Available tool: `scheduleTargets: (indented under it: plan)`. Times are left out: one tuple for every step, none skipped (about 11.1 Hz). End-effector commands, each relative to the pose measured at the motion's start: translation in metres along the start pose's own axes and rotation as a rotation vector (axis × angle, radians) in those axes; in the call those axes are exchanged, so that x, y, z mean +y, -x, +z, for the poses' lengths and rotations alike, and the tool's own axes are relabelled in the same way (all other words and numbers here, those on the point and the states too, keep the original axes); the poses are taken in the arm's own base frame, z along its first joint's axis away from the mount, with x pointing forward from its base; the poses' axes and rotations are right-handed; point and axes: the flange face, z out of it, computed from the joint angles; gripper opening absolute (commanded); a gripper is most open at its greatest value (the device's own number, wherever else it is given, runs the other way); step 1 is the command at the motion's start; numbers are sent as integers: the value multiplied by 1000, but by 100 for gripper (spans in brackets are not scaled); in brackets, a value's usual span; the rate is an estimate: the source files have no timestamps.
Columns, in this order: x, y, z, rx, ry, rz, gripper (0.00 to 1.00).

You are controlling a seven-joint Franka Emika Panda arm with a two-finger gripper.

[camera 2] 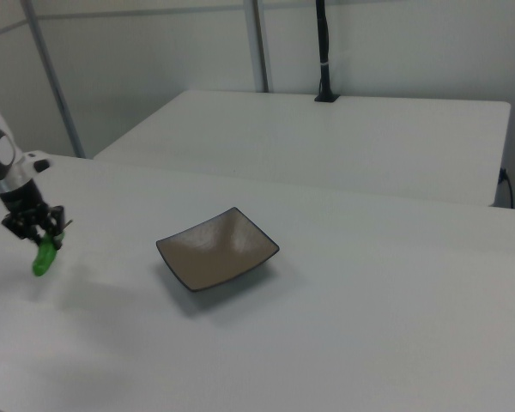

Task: Chili peppers are placed on a ceramic plate
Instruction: 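Lift the chili pepper and carry it over the brown plate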

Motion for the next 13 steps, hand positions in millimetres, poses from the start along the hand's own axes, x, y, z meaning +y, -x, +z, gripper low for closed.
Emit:
scheduleTargets:
  plan:
    - [104,-8,-39,28,69,-31,26]
    - [153,-7,-52,46,86,-34,26]
    - [187,-3,-57,50,104,-35,27]
    - [219,2,-59,46,118,-46,27]
    - [245,7,-61,48,126,-56,27]
    - [267,14,-59,40,130,-67,27]
    - [286,20,-59,33,139,-74,27]
    - [302,26,-56,21,144,-88,27]
    - [320,33,-55,13,149,-97,28]
    - [335,39,-53,6,151,-104,28]
    - [346,44,-49,-3,152,-105,30]
    - [355,48,-44,-10,151,-98,36]
    - [359,47,-39,-8,153,-95,56]
